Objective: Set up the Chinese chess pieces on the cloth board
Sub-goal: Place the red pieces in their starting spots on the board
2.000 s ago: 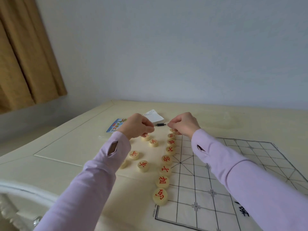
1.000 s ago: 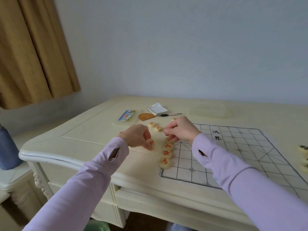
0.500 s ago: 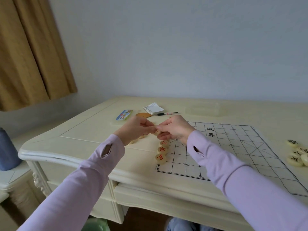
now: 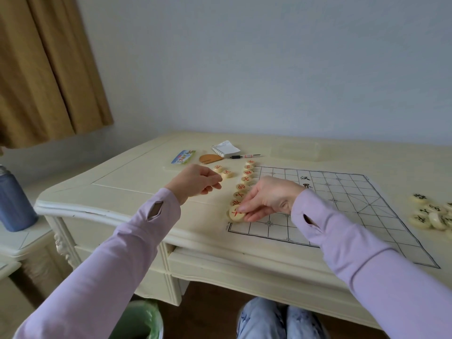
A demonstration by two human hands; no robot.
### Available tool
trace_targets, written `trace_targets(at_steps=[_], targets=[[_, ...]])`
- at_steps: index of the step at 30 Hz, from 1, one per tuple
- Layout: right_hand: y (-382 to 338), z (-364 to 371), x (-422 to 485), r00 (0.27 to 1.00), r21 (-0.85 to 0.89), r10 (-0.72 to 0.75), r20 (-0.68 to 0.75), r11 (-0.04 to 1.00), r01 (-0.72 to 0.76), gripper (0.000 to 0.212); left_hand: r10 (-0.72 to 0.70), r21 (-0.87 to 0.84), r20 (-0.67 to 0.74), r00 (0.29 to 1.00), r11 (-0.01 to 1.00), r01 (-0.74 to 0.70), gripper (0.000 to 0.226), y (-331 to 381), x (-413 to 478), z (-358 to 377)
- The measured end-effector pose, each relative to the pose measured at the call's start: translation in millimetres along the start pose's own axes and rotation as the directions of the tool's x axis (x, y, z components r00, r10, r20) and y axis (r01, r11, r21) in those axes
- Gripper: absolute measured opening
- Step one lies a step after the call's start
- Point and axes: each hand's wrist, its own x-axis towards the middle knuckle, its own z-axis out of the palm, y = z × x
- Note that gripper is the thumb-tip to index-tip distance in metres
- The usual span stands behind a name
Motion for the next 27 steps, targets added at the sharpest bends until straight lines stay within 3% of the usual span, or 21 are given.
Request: trace_targets(at_steps=[7, 19, 24, 27], targets=[[0.8, 18.1, -2.3, 0.999, -0.055, 0.044, -0.022, 0.997, -0.046, 0.031, 0.013, 0.012, -0.007, 1.000, 1.000, -0.012, 0.013, -2.4, -6.2, -5.2], [5.4, 31.4, -0.6, 0.993, -0.089, 0.054, -0.101, 0.994, -0.063, 0.035, -0.021, 0.025, 0.024, 0.999, 0.999, 0.021, 0.015, -14.7, -10.5, -5.2], [8.6, 33.4, 0.5, 0.989, -0.111, 0.035, -0.146, 0.992, -0.052, 0.033, -0.010, 0.189, 0.104, 0.995, 0.982, -0.010, 0.010, -11.6, -18.0, -5.0], [8.3, 33.7, 1.4, 0.987, -0.145, 0.036, -0.154, 0.988, -0.059, 0.033, -0.030, 0.352, 0.248, 0.968, 0.934, -0.062, 0.017, -6.5, -27.2, -7.0]])
